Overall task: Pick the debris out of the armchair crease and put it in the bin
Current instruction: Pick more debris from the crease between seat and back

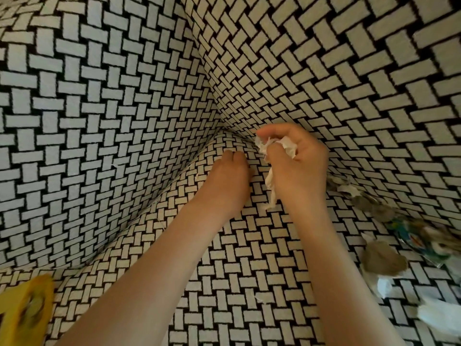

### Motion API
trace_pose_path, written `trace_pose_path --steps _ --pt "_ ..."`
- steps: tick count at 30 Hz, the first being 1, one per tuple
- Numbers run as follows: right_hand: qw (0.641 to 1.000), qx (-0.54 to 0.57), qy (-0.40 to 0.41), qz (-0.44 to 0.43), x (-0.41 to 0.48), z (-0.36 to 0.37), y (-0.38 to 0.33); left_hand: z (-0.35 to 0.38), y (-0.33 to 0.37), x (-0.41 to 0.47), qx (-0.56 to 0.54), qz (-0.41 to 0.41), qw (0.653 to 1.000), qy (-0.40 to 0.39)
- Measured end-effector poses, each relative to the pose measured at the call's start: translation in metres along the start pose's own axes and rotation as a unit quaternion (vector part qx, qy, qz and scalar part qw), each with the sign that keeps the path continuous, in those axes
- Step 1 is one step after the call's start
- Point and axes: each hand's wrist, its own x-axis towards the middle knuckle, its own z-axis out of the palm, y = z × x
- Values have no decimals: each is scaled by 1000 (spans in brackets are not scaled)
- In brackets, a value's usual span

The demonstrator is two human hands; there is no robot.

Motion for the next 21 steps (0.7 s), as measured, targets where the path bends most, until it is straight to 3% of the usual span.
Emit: trace_pose_path --steps 3,5,6,8,9,10,11,14,17,19,21 --pt "999 43 22 16 0 -1 -2 -3 -2 1 -23 -4 1000 -12" --pt "994 93 38 32 1 -2 -2 -10 -4 -1 -186 -83 979 -17" --pt "990 131 43 42 1 -3 -3 -14 -3 -2 -326 -138 935 -17" --pt "970 231 38 63 1 -3 -3 -20 1 -6 -613 -219 758 -44" --pt "956 282 29 73 1 -3 -3 -21 2 -8 -696 -237 676 -60" --pt "943 321 18 82 0 -2 -3 -21 4 -10 -739 -252 620 -78" --pt "937 338 9 84 -1 0 -2 -21 8 -12 -759 -262 586 -103" --pt "949 312 12 37 -5 8 -2 -23 23 -18 -770 -283 542 -180" --pt "969 247 16 -18 -8 11 -1 -22 34 -22 -782 -305 506 -200" --pt "993 100 -7 -61 -10 12 3 -21 32 -21 -806 -303 469 -198" --pt "990 -71 -57 -112 -12 17 9 -23 28 -20 -811 -314 464 -169"
